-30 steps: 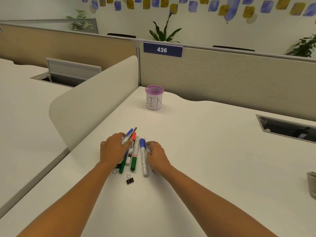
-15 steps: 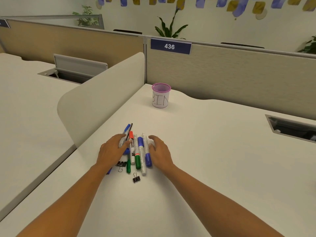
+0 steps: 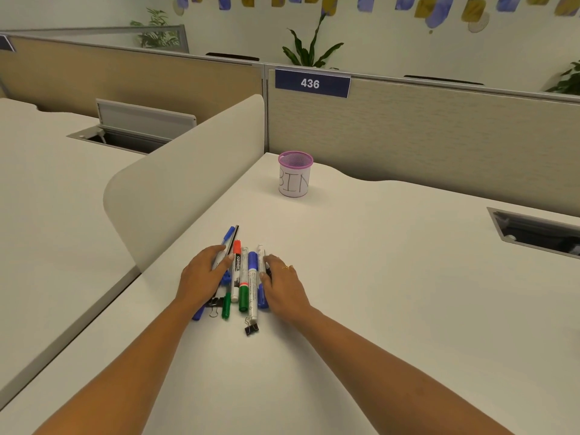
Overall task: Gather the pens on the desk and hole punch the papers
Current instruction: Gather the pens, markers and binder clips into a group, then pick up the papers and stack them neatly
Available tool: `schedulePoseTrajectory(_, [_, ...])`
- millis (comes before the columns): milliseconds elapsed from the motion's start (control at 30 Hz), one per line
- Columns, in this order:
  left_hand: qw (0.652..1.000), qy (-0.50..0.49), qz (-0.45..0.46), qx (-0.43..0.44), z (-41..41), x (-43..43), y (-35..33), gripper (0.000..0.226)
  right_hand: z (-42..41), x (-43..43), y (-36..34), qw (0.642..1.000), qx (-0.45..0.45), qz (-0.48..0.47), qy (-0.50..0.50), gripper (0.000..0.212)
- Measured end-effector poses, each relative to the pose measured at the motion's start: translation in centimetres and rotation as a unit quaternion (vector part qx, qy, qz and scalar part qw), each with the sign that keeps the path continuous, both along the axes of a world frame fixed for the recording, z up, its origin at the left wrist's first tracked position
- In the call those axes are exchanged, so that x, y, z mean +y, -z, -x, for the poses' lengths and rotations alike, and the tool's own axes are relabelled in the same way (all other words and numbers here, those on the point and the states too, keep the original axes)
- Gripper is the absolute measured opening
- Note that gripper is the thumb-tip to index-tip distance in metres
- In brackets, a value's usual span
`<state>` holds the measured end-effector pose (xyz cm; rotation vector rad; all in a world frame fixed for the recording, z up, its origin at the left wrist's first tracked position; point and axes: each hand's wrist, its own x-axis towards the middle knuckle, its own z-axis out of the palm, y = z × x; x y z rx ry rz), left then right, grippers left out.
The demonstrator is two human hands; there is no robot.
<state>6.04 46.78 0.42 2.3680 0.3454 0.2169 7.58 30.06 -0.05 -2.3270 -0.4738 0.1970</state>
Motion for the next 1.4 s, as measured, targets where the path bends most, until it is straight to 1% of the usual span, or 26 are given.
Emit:
schedulePoseTrajectory(100, [1.0, 0.001, 0.003, -0.003, -0.1, 0.2, -0.1, 0.045, -0.3, 0.3, 0.0, 1.0, 0.001, 0.008, -0.015, 0.045])
schedulePoseTrajectory(167, [1.0, 0.001, 0.001, -0.006, -0.1, 0.1, -0.3, 0.045, -0.3, 0.2, -0.1, 1.0, 0.004, -0.002, -0.018, 0.047])
schedulePoseTrajectory(300, [0.999, -0.013, -0.047, -0.01, -0.2, -0.4, -0.5, 0.046, -0.2, -0.6, -0.3, 1.0, 0.011, -0.022, -0.008, 0.05])
schedulePoseTrajectory(400, [0.996, -0.021, -0.085, -0.017, -0.2, -1.2, -0.9, 0.045, 0.0, -1.4, -0.3, 1.0, 0.004, -0.007, -0.005, 0.05])
schedulePoseTrajectory(533, [0.993, 0.0, -0.12, -0.016, 0.1, -3.1, -1.2, 0.044, 0.5, -3.0, -0.5, 0.999, -0.028, 0.038, -0.01, 0.049])
schedulePoseTrajectory(700, [0.983, 0.055, -0.175, -0.028, 1.3, -6.3, -0.9, 0.044, 1.4, -5.6, -0.4, 0.992, -0.052, 0.111, -0.003, 0.05])
schedulePoseTrajectory(767, [0.977, 0.081, -0.191, -0.048, 1.8, -7.8, -0.9, 0.043, 1.9, -6.8, -0.6, 0.991, -0.057, 0.121, 0.01, 0.051])
schedulePoseTrajectory(867, [0.966, 0.13, -0.218, -0.055, 2.4, -11.0, -0.8, 0.044, 2.8, -9.2, -0.7, 0.989, -0.061, 0.132, 0.036, 0.051])
schedulePoseTrajectory(967, [0.961, 0.181, -0.204, -0.04, 2.9, -14.5, -0.4, 0.044, 3.8, -12.2, -0.7, 0.987, -0.052, 0.138, 0.07, 0.049])
schedulePoseTrajectory(1133, [0.945, 0.274, -0.176, 0.013, 4.1, -20.5, 0.7, 0.048, 5.8, -18.7, -0.5, 0.979, -0.04, 0.154, 0.127, 0.047])
schedulePoseTrajectory(1400, [0.916, 0.358, -0.183, 0.007, 6.0, -29.9, 1.0, 0.048, 10.2, -28.4, -0.2, 0.957, -0.014, 0.164, 0.24, 0.047])
